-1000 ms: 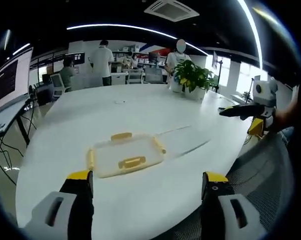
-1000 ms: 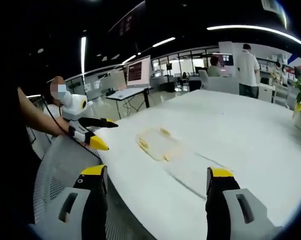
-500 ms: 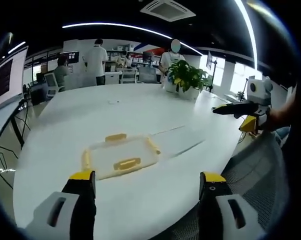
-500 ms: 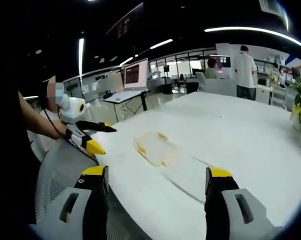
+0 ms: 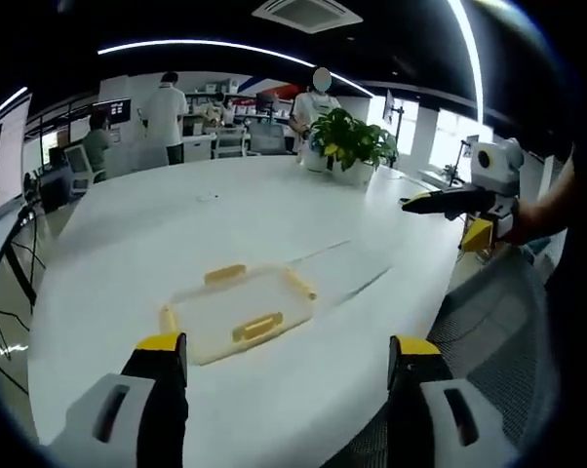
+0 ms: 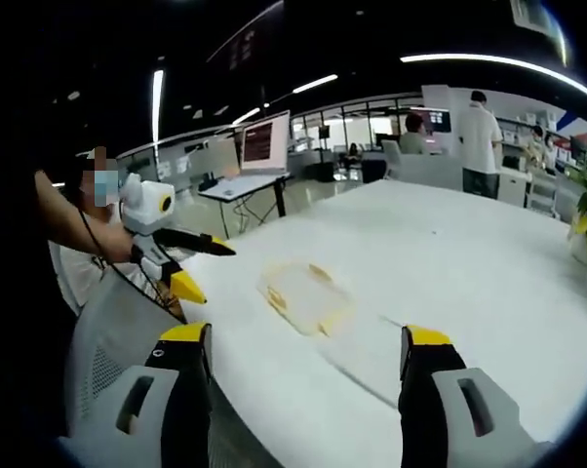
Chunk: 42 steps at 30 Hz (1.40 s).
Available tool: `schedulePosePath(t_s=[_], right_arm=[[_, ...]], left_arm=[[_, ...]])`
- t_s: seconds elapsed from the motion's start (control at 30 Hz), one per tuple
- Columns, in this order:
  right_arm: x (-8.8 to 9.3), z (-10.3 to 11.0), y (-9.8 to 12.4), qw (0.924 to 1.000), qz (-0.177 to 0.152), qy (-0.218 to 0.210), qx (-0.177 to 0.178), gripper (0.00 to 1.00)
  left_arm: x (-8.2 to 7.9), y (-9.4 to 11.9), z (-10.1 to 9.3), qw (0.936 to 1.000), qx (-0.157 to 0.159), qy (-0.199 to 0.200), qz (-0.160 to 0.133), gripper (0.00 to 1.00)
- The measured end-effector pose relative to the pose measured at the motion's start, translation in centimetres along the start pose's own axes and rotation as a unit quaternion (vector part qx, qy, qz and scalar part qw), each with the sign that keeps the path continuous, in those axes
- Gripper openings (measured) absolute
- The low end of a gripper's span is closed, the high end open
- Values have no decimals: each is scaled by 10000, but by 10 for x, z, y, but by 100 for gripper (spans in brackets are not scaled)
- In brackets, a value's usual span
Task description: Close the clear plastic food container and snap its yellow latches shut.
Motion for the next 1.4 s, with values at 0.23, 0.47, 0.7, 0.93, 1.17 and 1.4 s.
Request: schedulePosePath(t_s=[0.23, 0.47, 0.7, 0.93, 1.17, 1.4], right_arm=[[-1, 3, -12, 9999, 96, 85, 17, 77], [-4, 5, -23, 9997, 176, 160, 40, 77], [-3, 4, -38, 9991, 309, 287, 23, 76], [-4, 1, -46, 9985, 397, 366, 49, 75], [-5, 0, -56, 9977, 514, 437, 43, 75], [-8, -6, -70, 9959, 687, 590, 9, 78]], left_arm=[[5, -6, 9, 9992, 314, -202, 130, 81], [9, -10, 20, 9978, 524, -325, 238, 81], [11, -14, 29, 9944, 790, -578, 393, 82], [15, -16, 38, 9931, 862, -652, 460, 82], [21, -17, 47, 9895, 1016, -827, 615, 80], [26, -19, 54, 9873, 1094, -904, 719, 79]])
Point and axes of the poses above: the point that each gripper's makers call its tool centre point, and the gripper's own axes: y roughly backward along the fingers, z roughly to its left, x roughly out of its underside, the point moved 6 cm from there along y, roughly backward along the fingers, and after that the axes turned 14 degrees about -y, right-handed, at the moved point
